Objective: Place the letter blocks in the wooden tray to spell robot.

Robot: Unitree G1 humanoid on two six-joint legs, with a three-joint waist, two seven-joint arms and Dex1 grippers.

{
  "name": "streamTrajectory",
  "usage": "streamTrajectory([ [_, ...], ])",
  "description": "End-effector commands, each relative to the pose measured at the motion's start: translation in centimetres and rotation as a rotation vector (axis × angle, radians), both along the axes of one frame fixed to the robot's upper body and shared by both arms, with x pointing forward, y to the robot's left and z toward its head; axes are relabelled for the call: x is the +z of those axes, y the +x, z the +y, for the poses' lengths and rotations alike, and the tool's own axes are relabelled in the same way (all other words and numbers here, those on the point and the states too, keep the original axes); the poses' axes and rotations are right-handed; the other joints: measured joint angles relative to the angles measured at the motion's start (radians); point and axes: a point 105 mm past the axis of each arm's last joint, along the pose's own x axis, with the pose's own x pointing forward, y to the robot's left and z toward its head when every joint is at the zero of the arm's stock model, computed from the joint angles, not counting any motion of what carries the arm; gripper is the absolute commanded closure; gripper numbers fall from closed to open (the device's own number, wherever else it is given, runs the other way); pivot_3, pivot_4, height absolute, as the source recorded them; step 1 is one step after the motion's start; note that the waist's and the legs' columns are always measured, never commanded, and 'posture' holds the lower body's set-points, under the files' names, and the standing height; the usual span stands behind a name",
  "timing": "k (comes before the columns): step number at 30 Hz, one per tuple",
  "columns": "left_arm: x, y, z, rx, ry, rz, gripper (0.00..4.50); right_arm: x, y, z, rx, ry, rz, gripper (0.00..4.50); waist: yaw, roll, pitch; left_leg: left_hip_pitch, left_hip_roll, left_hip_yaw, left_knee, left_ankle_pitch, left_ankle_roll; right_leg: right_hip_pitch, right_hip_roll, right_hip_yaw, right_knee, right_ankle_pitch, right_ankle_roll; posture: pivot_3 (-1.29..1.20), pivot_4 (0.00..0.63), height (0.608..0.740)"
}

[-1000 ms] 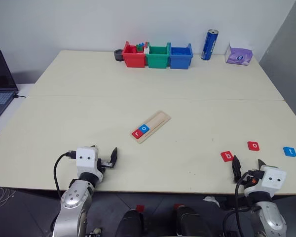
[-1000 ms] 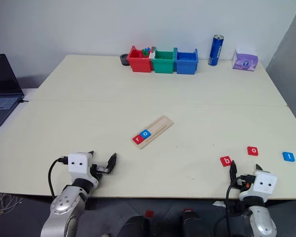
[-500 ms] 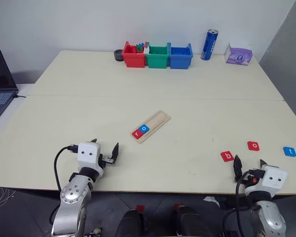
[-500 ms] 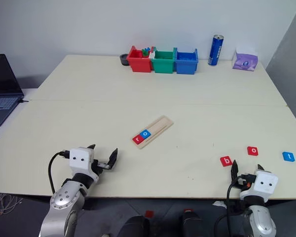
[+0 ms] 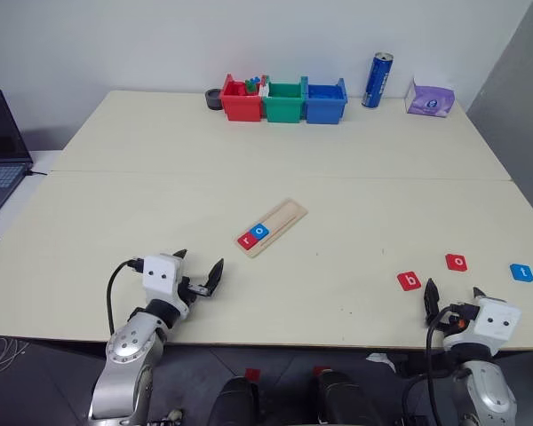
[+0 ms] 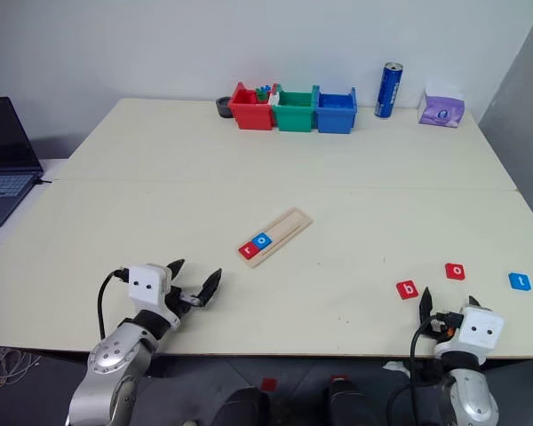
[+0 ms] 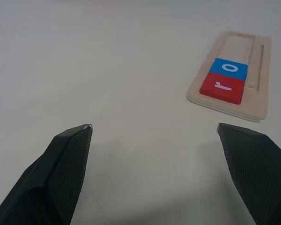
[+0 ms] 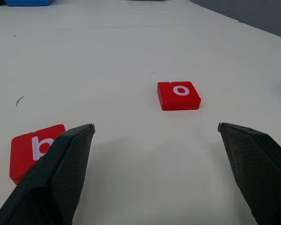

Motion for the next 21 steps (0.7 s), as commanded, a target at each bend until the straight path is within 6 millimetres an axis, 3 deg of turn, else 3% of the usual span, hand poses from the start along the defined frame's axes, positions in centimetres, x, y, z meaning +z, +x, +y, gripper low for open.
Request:
streamTrajectory([
  [1,1.3,0.3,-0.7,-0.076,0.054,-0.047,0.0,4.0,0.3,0.2,0.087,-0.025,-0.119,0.02,-0.001,0.0,0.0,0.0,0.0,0.0,0.0,0.0,0.0,0.0,0.0,0.0,0.0,0.0,0.0,0.0,0.15,0.74],
  [3,1.6,0.5,-1.1,-0.107,0.073,-0.051,0.0,5.8,0.9,2.1,0.267,-0.002,-0.134,0.02,-0.002,0.0,0.0,0.0,0.0,0.0,0.0,0.0,0.0,0.0,0.0,0.001,0.0,0.001,0.001,0.0,0.15,0.74],
  [6,1.8,0.7,-1.5,-0.135,0.079,-0.059,0.0,6.7,1.1,4.3,0.462,0.029,-0.095,0.02,-0.003,0.0,0.0,0.001,0.0,0.0,0.001,0.0,0.0,0.001,0.0,0.002,0.0,0.001,0.002,0.0,0.15,0.74],
  [8,1.9,1.1,-1.7,-0.145,0.067,-0.048,0.0,6.9,0.9,7.3,0.738,-0.069,0.034,0.02,-0.003,0.0,0.0,0.001,0.0,0.0,0.001,0.0,0.0,0.001,0.001,0.001,0.0,0.001,0.002,0.0,0.15,0.74],
  [10,2.1,1.6,-1.9,-0.154,0.058,-0.037,0.0,7.1,0.7,9.0,0.895,-0.113,0.141,0.02,-0.003,0.0,0.0,0.001,-0.001,0.0,0.002,0.0,0.0,0.001,0.001,0.001,0.001,0.002,0.003,0.0,0.15,0.74],
  [13,2.2,2.3,-2.0,-0.174,0.043,0.0,0.0,7.9,0.8,10.1,1.006,-0.146,0.233,0.02,-0.003,-0.002,0.001,0.001,-0.001,0.0,0.003,0.0,0.0,0.001,0.001,0.001,0.001,0.002,0.003,0.0,0.15,0.74],
  [21,1.8,4.3,-2.7,-0.26,0.121,0.125,0.0,10.1,0.6,12.3,1.173,-0.175,0.222,0.02,0.0,-0.005,0.001,-0.002,-0.002,-0.002,0.002,0.0,0.0,0.001,0.002,-0.002,-0.001,0.002,0.003,0.0,0.15,0.74],
])
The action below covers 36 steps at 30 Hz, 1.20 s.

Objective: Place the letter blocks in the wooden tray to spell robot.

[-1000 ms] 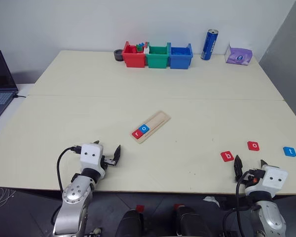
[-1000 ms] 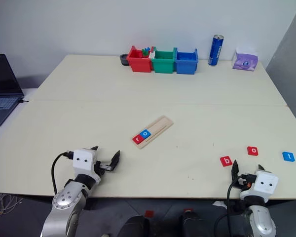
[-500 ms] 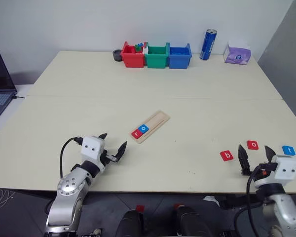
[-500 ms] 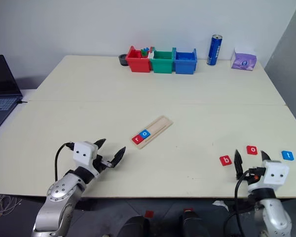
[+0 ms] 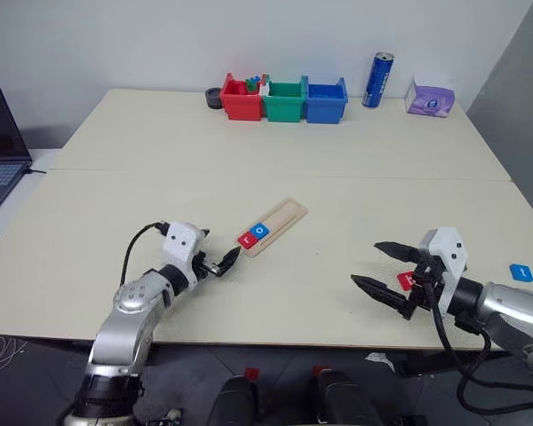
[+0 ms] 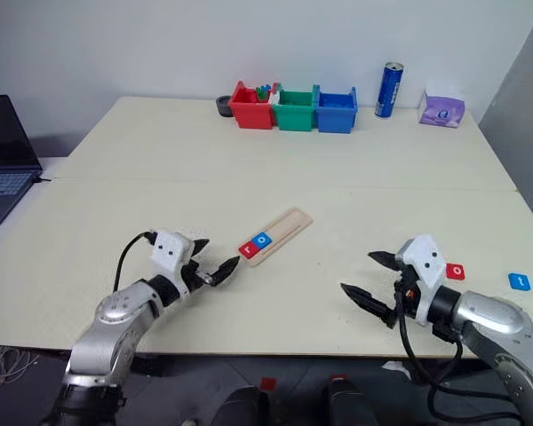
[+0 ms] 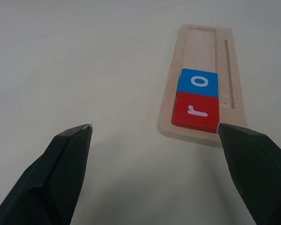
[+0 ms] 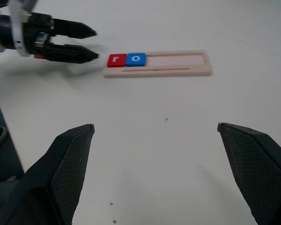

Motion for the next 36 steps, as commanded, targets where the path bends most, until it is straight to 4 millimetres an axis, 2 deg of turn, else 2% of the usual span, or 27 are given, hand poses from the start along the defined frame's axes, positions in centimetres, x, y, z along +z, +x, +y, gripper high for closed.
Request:
streamTrajectory([
  [1,0.1,0.5,-0.8,-0.058,0.029,0.027,0.0,1.2,-0.7,1.0,0.08,0.003,-0.032,0.02,-0.001,0.0,0.0,0.0,0.0,0.0,0.0,0.0,0.0,0.0,0.0,0.0,0.0,0.0,0.0,0.0,0.15,0.74],
  [7,-0.1,0.9,-2.6,-0.141,0.048,0.08,0.0,1.8,-1.5,1.3,0.144,0.025,-0.04,0.02,-0.001,-0.001,0.0,0.0,0.0,0.001,0.0,0.0,0.0,0.0,-0.001,0.0,0.0,0.0,0.0,0.0,0.15,0.74],
  [18,-0.8,2.0,-5.4,-0.16,0.08,0.138,0.0,2.3,-1.9,1.6,0.157,0.038,-0.054,0.02,-0.001,-0.001,0.0,0.0,0.0,0.0,0.0,0.0,0.0,0.0,-0.001,0.0,0.0,0.0,0.0,0.0,0.15,0.74],
  [28,-1.5,2.5,-4.9,-0.095,0.136,0.203,0.0,2.7,-2.0,1.9,0.164,0.05,-0.055,0.02,-0.001,-0.001,0.0,0.001,0.0,0.0,0.001,0.0,0.0,0.0,-0.001,0.0,0.001,0.0,0.0,0.0,0.15,0.74],
  [35,-2.1,1.8,-5.2,-0.105,0.11,0.289,0.0,3.0,-2.0,2.2,0.168,0.058,-0.059,0.02,-0.002,-0.001,0.0,0.002,0.0,0.0,0.001,0.0,0.0,0.001,-0.001,0.0,0.001,0.0,0.001,0.0,0.15,0.74],
  [36,-2.1,1.8,-5.3,-0.104,0.102,0.298,0.38,3.0,-2.0,2.3,0.169,0.059,-0.061,0.0,-0.002,-0.001,0.0,0.002,0.0,0.0,0.0,0.0,0.0,0.001,-0.001,0.0,0.001,0.0,0.001,0.0,0.15,0.74],
])
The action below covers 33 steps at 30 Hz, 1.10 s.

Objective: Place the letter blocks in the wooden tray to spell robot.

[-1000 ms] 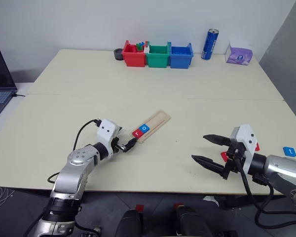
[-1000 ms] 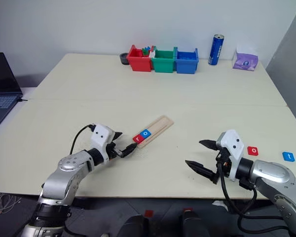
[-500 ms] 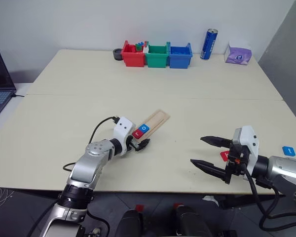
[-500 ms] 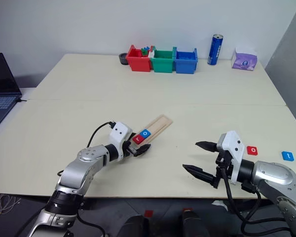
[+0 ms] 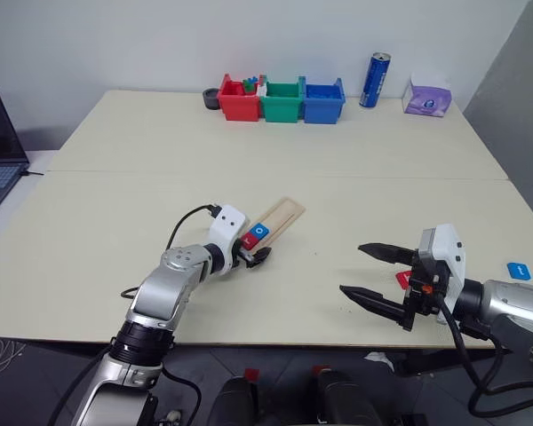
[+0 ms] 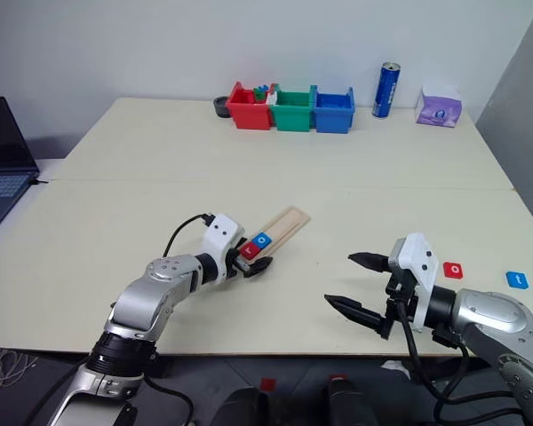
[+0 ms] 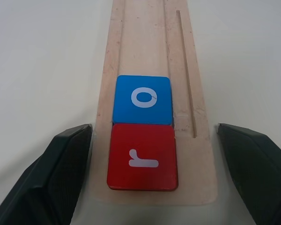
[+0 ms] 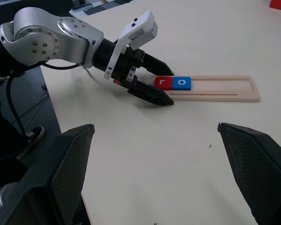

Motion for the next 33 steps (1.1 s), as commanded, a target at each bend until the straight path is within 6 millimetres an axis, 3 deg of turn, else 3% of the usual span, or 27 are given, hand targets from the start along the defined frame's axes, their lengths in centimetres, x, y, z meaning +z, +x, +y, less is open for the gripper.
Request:
streamTrajectory([
  [1,-1.2,-0.7,-0.1,0.005,-0.019,0.087,0.55,1.4,-0.3,0.5,0.025,0.01,-0.057,0.0,-0.001,0.0,0.0,0.0,0.0,0.0,0.0,0.0,0.0,0.0,0.0,0.0,0.0,0.0,0.0,0.0,0.15,0.74],
  [3,-1.0,-0.7,-0.2,0.011,-0.038,0.101,1.11,1.6,-0.3,0.7,0.029,0.011,-0.061,0.0,0.0,0.0,0.0,0.0,0.0,0.0,0.0,0.0,0.0,0.0,0.0,0.0,0.0,0.0,0.0,0.0,0.15,0.74],
  [15,-0.8,-1.0,0.3,-0.05,0.018,0.072,1.12,2.3,-0.4,1.1,0.039,0.015,-0.08,0.0,-0.001,0.0,0.0,0.0,0.0,0.0,0.0,0.0,0.0,0.0,0.0,0.001,0.0,0.0,0.0,0.0,0.15,0.74],
  [25,0.2,-4.2,-2.2,-0.558,0.123,-0.011,1.12,-1.8,-2.2,-1.5,0.02,-0.171,0.038,0.0,0.009,0.0,0.0,-0.002,-0.001,0.001,0.0,0.0,0.0,0.0,-0.002,0.0,-0.002,-0.001,0.0,0.0,0.15,0.74],
  [33,0.4,-5.6,-5.4,-0.871,0.144,0.004,1.12,-2.8,-3.4,-3.1,-0.024,-0.207,0.095,0.0,0.006,-0.001,0.0,-0.002,-0.001,0.0,0.0,0.0,0.0,0.0,0.0,-0.001,-0.002,0.0,0.0,0.0,0.15,0.74],
])
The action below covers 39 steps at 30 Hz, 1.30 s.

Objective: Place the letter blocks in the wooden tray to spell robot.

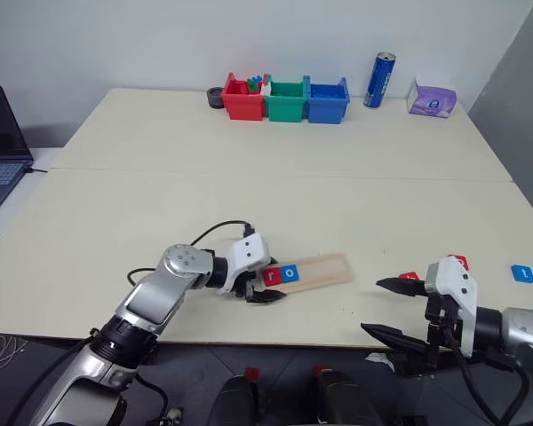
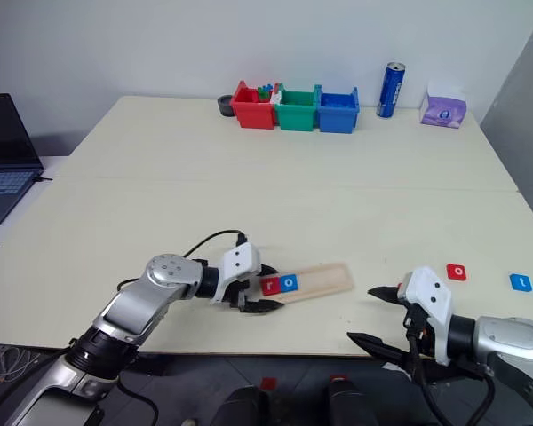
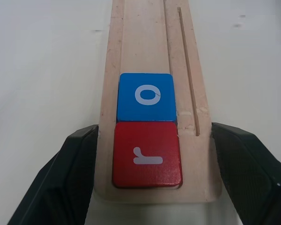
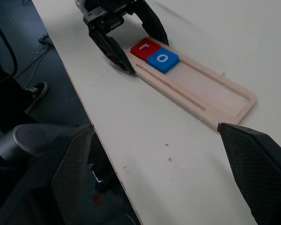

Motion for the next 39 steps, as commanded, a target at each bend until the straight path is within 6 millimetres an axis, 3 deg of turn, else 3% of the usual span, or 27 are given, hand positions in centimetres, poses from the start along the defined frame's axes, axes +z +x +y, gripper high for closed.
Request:
streamTrajectory([
  [1,0.5,0.1,-1.8,-0.132,0.012,-0.032,1.12,0.7,-0.4,-0.3,0.0,-0.03,-0.049,0.0,0.001,0.0,0.0,0.0,-0.001,0.0,0.0,0.0,0.0,0.0,0.0,0.0,0.0,0.0,0.0,0.0,0.15,0.74],
  [18,-0.6,0.5,-3.0,-0.157,0.027,-0.043,1.12,0.4,-0.4,-1.3,-0.058,-0.064,-0.062,0.0,-0.005,0.0,0.0,0.001,-0.001,0.001,0.001,0.0,0.0,0.0,0.001,0.0,0.001,0.0,0.0,0.0,0.15,0.74],
  [19,-0.6,0.6,-3.0,-0.154,0.024,-0.041,0.37,0.4,-0.4,-1.3,-0.057,-0.064,-0.062,0.0,-0.005,0.0,0.0,0.001,-0.001,0.001,0.001,0.0,0.0,0.0,0.001,0.001,0.001,0.0,0.0,0.0,0.15,0.74],
  [20,-0.6,0.5,-3.0,-0.162,0.025,-0.044,0.1,0.4,-0.3,-1.3,-0.056,-0.067,-0.064,0.0,-0.005,0.0,0.0,0.001,-0.001,0.001,0.001,0.0,0.0,0.0,0.001,0.0,0.001,0.0,0.0,0.0,0.15,0.74],
  [24,-0.4,0.7,-2.8,-0.159,0.021,-0.071,0.02,0.4,-0.3,-1.3,-0.042,-0.087,-0.065,0.0,-0.005,0.0,0.0,0.001,-0.001,0.001,0.001,0.0,0.0,0.0,0.001,0.0,0.001,0.0,0.0,0.0,0.15,0.74],
  [30,0.5,1.4,-2.8,-0.142,-0.024,-0.135,0.02,1.1,0.0,-1.4,-0.046,-0.077,-0.083,0.0,-0.005,0.0,0.0,0.001,-0.001,0.001,0.001,0.0,0.0,0.0,0.001,0.0,0.001,0.0,0.0,0.0,0.15,0.74],
  [39,3.3,1.2,-1.5,-0.102,-0.155,-0.165,0.02,1.2,1.4,-4.7,-0.155,-0.156,-0.131,0.0,-0.005,0.0,0.0,0.0,0.0,0.001,0.001,0.0,0.0,0.0,0.001,0.0,0.001,0.0,0.0,0.0,0.15,0.74],
])
